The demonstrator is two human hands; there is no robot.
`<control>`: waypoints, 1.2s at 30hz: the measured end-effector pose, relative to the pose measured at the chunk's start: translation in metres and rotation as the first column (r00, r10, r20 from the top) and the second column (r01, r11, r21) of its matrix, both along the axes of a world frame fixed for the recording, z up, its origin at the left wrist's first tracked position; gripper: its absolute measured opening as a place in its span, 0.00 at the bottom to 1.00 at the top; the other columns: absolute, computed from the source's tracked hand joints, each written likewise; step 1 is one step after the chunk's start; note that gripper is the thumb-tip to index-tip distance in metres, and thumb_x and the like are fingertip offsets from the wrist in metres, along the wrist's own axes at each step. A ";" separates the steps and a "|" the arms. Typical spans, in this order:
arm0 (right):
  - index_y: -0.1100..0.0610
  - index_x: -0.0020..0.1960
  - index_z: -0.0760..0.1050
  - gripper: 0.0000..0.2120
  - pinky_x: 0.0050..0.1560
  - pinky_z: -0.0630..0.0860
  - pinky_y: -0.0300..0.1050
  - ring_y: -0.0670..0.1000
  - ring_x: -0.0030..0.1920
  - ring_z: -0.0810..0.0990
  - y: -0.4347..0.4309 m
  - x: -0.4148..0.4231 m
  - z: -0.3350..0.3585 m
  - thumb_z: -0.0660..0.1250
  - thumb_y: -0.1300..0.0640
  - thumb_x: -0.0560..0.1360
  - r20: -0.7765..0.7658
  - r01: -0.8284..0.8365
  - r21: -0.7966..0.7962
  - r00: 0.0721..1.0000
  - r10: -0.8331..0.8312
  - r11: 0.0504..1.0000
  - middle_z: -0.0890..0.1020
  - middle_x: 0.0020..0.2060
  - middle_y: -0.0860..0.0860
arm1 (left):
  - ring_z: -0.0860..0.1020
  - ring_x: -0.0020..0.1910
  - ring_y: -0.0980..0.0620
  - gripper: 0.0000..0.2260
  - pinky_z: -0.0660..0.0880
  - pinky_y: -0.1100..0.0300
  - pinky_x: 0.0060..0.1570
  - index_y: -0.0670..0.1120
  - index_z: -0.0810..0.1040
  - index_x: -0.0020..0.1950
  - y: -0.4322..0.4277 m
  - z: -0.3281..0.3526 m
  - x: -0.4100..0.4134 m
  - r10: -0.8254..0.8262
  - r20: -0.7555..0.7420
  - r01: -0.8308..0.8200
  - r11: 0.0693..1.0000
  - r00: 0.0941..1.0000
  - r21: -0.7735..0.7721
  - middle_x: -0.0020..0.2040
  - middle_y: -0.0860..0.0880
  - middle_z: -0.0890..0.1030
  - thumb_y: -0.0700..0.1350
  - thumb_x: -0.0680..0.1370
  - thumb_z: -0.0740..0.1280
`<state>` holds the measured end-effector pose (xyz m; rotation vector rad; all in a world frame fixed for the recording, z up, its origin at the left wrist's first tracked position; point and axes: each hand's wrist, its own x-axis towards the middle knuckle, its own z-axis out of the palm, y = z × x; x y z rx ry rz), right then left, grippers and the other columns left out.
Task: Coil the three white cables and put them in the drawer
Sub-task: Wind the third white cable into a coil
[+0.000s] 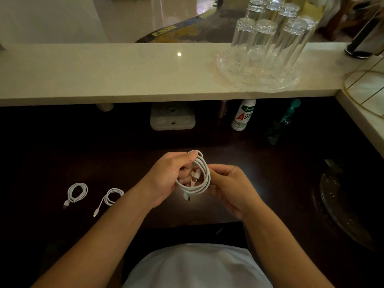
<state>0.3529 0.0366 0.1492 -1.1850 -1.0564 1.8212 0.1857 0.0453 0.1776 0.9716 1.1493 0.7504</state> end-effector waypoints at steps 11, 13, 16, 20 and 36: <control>0.62 0.56 0.82 0.13 0.56 0.81 0.46 0.57 0.54 0.85 -0.003 0.005 0.009 0.64 0.69 0.76 -0.059 -0.017 -0.027 0.998 0.016 0.999 0.86 0.51 0.60 | 0.62 0.26 0.56 0.24 0.63 0.60 0.32 0.55 0.79 0.27 -0.008 0.001 0.010 0.081 -0.178 -0.055 0.988 0.981 0.143 0.24 0.55 0.65 0.47 0.83 0.58; 0.62 0.54 0.83 0.11 0.58 0.81 0.50 0.59 0.53 0.85 -0.001 0.006 0.008 0.69 0.69 0.73 -0.011 0.027 -0.032 1.000 -0.027 0.999 0.86 0.50 0.62 | 0.62 0.27 0.54 0.25 0.63 0.58 0.33 0.56 0.78 0.26 -0.008 0.000 0.011 0.080 -0.171 -0.053 0.987 0.982 0.153 0.25 0.54 0.64 0.47 0.83 0.59; 0.66 0.52 0.82 0.09 0.54 0.82 0.50 0.59 0.49 0.84 -0.001 0.004 0.006 0.70 0.69 0.72 -0.007 0.111 -0.085 0.994 -0.112 0.990 0.85 0.49 0.64 | 0.61 0.27 0.53 0.25 0.63 0.58 0.33 0.55 0.77 0.25 -0.008 0.000 0.013 0.054 -0.150 -0.031 0.988 0.987 0.152 0.25 0.53 0.64 0.47 0.83 0.58; 0.71 0.55 0.79 0.11 0.51 0.82 0.47 0.58 0.48 0.83 0.002 0.010 0.002 0.63 0.71 0.75 -0.140 0.120 -0.172 0.979 -0.145 0.978 0.83 0.48 0.65 | 0.59 0.27 0.52 0.24 0.61 0.59 0.33 0.52 0.72 0.25 -0.007 -0.002 0.008 0.082 -0.004 -0.082 0.996 0.997 0.043 0.24 0.52 0.62 0.46 0.83 0.58; 0.63 0.49 0.84 0.10 0.54 0.81 0.53 0.60 0.47 0.84 0.008 0.013 0.008 0.75 0.66 0.68 0.084 -0.104 0.109 0.992 0.095 0.989 0.86 0.46 0.63 | 0.60 0.29 0.48 0.19 0.69 0.54 0.42 0.47 0.66 0.31 -0.001 -0.006 0.005 0.037 0.120 -0.025 0.995 0.992 -0.094 0.25 0.49 0.60 0.48 0.82 0.60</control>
